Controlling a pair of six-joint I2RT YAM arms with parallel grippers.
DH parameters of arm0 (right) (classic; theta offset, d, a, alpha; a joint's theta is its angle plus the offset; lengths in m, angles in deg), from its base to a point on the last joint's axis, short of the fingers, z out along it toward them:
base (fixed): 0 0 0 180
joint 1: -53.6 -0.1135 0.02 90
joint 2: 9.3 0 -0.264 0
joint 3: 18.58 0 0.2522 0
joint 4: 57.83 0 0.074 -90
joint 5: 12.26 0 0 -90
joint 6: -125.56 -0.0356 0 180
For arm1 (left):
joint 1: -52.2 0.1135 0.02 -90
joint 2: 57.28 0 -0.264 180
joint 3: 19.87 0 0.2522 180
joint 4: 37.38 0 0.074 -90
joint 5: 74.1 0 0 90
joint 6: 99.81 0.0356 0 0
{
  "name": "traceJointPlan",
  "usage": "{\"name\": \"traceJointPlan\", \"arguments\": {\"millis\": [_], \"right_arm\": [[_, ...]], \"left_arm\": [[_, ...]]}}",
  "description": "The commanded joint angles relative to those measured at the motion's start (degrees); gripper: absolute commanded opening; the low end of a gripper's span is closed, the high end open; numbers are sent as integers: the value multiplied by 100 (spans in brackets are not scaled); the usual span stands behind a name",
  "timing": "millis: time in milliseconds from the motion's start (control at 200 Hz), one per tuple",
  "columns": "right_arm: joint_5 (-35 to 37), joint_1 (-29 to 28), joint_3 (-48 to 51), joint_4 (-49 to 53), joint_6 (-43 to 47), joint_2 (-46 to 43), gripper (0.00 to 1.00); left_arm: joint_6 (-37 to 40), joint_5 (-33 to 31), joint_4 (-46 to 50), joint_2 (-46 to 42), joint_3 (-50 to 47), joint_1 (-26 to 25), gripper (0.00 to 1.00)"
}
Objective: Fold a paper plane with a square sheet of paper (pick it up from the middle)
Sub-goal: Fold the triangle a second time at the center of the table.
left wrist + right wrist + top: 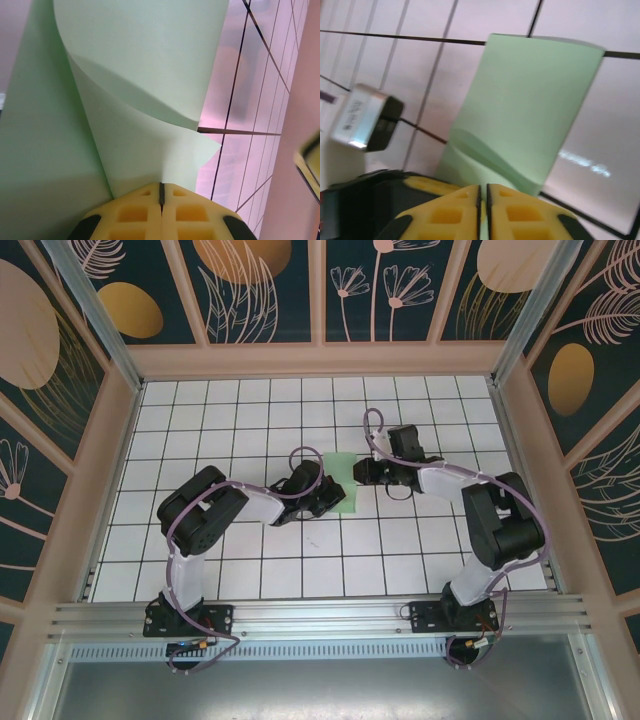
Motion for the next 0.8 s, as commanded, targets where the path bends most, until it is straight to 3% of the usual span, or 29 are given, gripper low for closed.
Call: {"name": "traceJointPlan", "arguments": {"millis": [0,305,395,796], "right_arm": [[-895,-16,302,115,-454,-363,9],[-1336,-279,593,482,-655,-526,1],[-994,-368,520,711,-597,-423,0],[-651,-435,430,805,-414,110,0]], "left_arm": [[-142,-162,50,-31,-148,-25,2],[-161,-140,-6,4,-135,-17,2],[-151,-139,13,12,-125,-23,2],[-166,-156,13,9,-125,-21,1]]}}
